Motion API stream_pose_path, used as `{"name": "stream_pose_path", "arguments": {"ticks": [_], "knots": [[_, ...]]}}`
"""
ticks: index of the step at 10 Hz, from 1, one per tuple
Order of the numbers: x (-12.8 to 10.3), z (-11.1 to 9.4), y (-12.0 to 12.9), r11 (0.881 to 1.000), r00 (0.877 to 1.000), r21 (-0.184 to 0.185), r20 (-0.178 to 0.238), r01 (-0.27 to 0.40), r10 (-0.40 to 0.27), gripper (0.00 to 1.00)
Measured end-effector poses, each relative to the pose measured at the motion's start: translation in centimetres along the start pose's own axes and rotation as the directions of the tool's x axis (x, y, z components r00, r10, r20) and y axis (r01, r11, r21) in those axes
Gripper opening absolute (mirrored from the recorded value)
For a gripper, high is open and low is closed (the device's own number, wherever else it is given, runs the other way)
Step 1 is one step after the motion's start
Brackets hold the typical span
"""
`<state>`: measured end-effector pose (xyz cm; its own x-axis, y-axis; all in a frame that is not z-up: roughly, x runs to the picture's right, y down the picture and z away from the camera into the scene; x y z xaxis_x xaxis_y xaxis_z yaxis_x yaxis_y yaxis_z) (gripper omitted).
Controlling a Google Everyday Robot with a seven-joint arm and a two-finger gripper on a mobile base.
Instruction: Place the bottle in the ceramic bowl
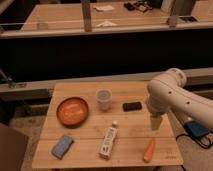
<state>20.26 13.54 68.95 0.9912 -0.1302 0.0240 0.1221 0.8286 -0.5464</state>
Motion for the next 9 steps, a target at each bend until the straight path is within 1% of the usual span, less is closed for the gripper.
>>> {"name": "stream_pose_path", "arguments": {"ticks": [1,2,3,5,8,9], "knots": [[-1.6,0.2,-0.1,1.0,1.0,0.002,-0.005,0.025,-0.025,0.8],[-2.6,0.4,-0.2,0.999,0.999,0.003,-0.008,0.044,-0.044,0.8],[-3.0,0.6,-0.1,0.998,0.998,0.005,-0.013,0.061,-0.061,0.8],[-3.1,1.0,0.2,0.995,0.994,0.006,-0.035,0.103,-0.103,0.8],[-5.1,1.6,0.1,0.988,0.987,0.007,-0.045,0.155,-0.154,0.8],[-6.4,1.8,-0.1,0.984,0.983,0.009,-0.046,0.179,-0.179,0.8]]}}
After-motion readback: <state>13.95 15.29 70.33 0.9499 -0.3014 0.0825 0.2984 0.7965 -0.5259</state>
